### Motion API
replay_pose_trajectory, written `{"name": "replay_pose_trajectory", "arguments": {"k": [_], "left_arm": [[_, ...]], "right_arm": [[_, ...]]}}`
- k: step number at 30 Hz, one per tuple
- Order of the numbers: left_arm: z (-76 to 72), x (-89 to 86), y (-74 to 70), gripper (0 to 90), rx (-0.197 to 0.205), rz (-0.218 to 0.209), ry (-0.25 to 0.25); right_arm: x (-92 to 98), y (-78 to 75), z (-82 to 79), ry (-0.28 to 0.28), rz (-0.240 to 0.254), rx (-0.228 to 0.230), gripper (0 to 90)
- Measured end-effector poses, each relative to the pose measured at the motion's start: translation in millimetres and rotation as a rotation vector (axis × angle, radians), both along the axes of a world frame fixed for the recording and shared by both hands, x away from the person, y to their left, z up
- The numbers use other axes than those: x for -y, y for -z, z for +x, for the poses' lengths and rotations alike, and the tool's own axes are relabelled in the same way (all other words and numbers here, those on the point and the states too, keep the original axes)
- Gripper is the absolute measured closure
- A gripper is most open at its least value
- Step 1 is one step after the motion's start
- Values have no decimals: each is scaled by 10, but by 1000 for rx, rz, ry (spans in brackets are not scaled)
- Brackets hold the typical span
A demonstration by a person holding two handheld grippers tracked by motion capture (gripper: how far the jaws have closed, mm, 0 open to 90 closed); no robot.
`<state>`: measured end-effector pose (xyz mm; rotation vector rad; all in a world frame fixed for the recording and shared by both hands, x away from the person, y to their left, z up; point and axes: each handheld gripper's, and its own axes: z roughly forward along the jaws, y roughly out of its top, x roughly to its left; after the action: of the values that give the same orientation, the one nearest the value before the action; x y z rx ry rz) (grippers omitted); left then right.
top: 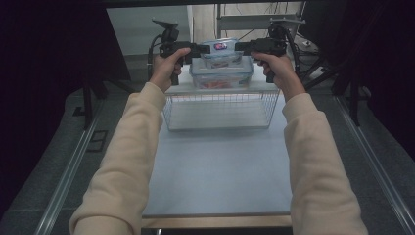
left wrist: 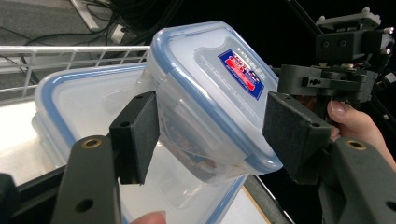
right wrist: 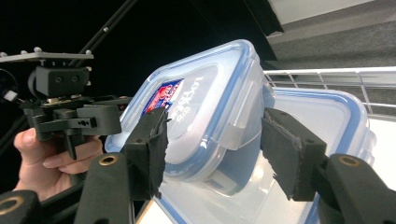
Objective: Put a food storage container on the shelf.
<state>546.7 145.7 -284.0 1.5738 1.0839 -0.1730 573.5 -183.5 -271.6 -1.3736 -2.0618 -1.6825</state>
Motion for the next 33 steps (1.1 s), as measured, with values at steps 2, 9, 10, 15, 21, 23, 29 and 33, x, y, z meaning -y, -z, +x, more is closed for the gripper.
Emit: {"name": "replay_pose_trajectory", "arguments": {"k": [2,9,10,15,21,23,29,33], "left_arm": [[2,5,8,345,-4,-3,1],[-11,23,5,332,16,5,8],[-26,10,-3,323,28,16,0],[-107,-30,-55,317,64,40,-13],[-245,-66,-75,375,105,51,-38],[-338,-109,-48,443,119,60,-56],[-496,-103,17,756,139,101,5],[-577,24,51,849,153,167,57]], "right_arm": [[7,4,-5,-3,5,0,419],[-8,-13,-65,-22,-10,18,432],[10,-19,-82,-17,-16,22,431],[81,-59,-135,-1,-43,61,435],[143,-104,-209,5,-66,86,438],[191,-120,-267,10,-68,99,439],[284,-105,-391,17,-79,103,437],[332,-84,-452,20,-83,97,434]]}}
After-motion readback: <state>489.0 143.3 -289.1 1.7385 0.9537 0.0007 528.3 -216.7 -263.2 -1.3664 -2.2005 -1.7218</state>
